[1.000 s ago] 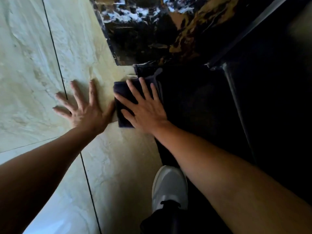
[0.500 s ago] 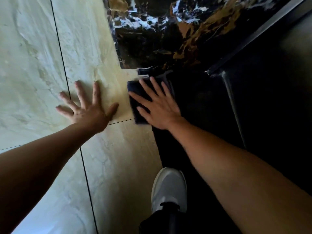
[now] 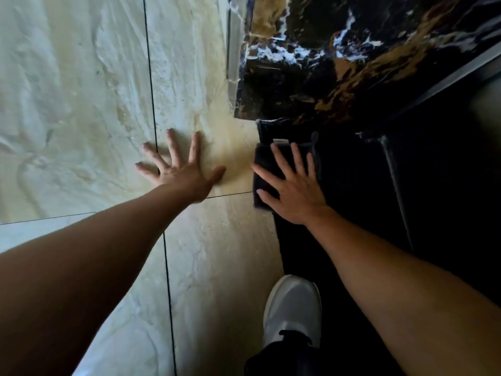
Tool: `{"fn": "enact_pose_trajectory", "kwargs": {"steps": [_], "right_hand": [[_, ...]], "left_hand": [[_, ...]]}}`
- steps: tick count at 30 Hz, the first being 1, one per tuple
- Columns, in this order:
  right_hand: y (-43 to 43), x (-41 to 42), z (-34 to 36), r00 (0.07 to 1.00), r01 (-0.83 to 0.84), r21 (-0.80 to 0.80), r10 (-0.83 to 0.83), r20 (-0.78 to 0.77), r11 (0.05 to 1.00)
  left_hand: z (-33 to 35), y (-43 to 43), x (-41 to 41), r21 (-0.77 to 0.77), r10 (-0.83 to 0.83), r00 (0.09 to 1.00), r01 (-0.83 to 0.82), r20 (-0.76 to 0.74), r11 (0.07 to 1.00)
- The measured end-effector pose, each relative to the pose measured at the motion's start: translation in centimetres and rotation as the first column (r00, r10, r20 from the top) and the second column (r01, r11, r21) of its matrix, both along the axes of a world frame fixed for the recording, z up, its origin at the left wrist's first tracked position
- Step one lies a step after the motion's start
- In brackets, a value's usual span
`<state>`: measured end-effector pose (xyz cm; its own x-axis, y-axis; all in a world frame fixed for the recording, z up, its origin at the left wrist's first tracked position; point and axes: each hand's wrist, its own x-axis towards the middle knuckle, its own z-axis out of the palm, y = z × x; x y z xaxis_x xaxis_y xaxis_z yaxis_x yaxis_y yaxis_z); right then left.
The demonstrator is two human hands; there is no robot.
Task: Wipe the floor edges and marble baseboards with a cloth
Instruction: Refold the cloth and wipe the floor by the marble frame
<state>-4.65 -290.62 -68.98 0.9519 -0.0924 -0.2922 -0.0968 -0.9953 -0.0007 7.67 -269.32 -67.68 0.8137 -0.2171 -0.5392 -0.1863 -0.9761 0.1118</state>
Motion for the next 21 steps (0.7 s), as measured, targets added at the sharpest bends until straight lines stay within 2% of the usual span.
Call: {"fn": "enact_pose_trajectory", "kwargs": {"steps": [1, 3, 4, 5, 8, 14, 18, 21], "right_hand": [[-0.8, -0.6, 0.1, 0.991, 0.131, -0.026, -0.131, -0.006, 0.991], [-0.1, -2.3, 0.2, 0.905, 0.425, -0.03, -0.424, 0.02, 0.905], [1.5, -3.2, 0.2, 0.885, 0.465, -0.026, -0.464, 0.038, 0.885], [3.4, -4.1, 0.2, 0.908, 0.417, -0.035, -0.415, 0.051, 0.908], [7.6, -6.0, 0.3, 0.998, 0.061, 0.006, -0.062, 0.033, 0.998], [9.8, 1.2, 0.2, 0.954, -0.3, 0.087, 0.299, 0.022, 0.95], [10.4, 10.2, 0.0, 0.915, -0.401, 0.091, 0.395, 0.078, 0.911], [10.7, 18.4, -0.7, 0.937, -0.334, 0.057, 0.325, 0.128, 0.941]], "left_hand": [[0.2, -0.1, -0.1, -0.007, -0.005, 1.0, 0.005, 0.028, 1.0], [0.3, 0.5, -0.8, -0.037, -0.001, 0.994, 0.005, 0.107, 0.999], [0.3, 1.1, -1.1, -0.048, -0.013, 0.989, 0.021, 0.15, 0.999], [0.2, 1.6, -1.3, -0.044, -0.038, 0.982, 0.047, 0.184, 0.998], [-0.1, 3.4, -1.4, -0.024, -0.048, 0.967, 0.056, 0.249, 0.998], [-0.9, 8.5, 7.1, -0.005, 0.161, 0.935, -0.168, 0.317, 0.986], [-1.2, 9.1, 14.0, -0.039, 0.165, 0.9, -0.163, 0.403, 0.986], [-1.9, 8.9, 18.7, -0.09, 0.204, 0.885, -0.183, 0.418, 0.979]]}}
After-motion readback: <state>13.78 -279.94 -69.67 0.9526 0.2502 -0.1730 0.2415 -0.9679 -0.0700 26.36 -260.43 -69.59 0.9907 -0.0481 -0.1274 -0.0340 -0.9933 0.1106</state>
